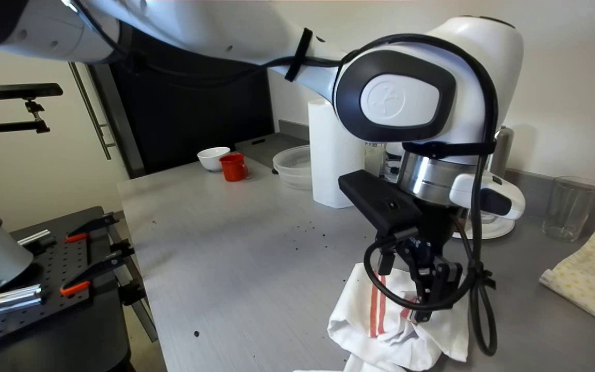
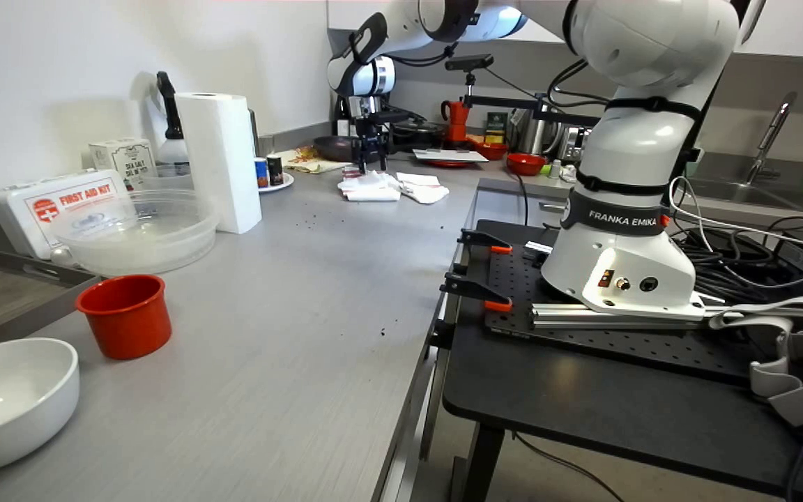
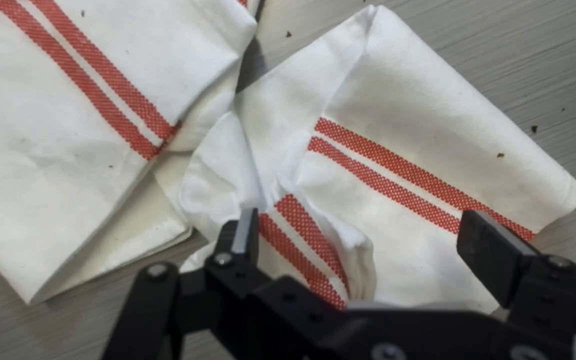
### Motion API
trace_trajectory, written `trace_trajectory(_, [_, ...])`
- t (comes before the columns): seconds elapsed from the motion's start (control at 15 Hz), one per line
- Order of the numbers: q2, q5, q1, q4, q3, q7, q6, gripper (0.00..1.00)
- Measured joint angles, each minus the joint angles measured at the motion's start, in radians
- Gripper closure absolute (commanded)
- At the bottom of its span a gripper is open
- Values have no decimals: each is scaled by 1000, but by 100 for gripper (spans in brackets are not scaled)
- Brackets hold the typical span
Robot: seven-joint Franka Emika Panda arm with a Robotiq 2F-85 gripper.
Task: Push the grains on the table to the left using the towel further from the edge
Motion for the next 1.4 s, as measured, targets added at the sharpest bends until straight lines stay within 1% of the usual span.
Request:
trace_trajectory(0.27, [77, -4, -14, 93, 0, 0, -22, 0])
trace_trajectory(0.6, [124, -10, -54, 175, 1, 0, -32, 0])
trace_trajectory(0.67, [130, -11, -61, 191, 2, 0, -35, 25])
trace_trajectory(0.73, [136, -12, -66, 207, 3, 0, -38, 26])
trace_trajectory(0.8, [144, -13, -70, 223, 6, 0, -42, 32])
trace_trajectory(1.0, [167, -14, -72, 258, 14, -1, -53, 56])
trace_trajectory(1.33, [181, -12, -66, 260, 25, -5, -53, 94])
trace_trajectory(1.4, [182, -12, -66, 260, 29, -6, -53, 98])
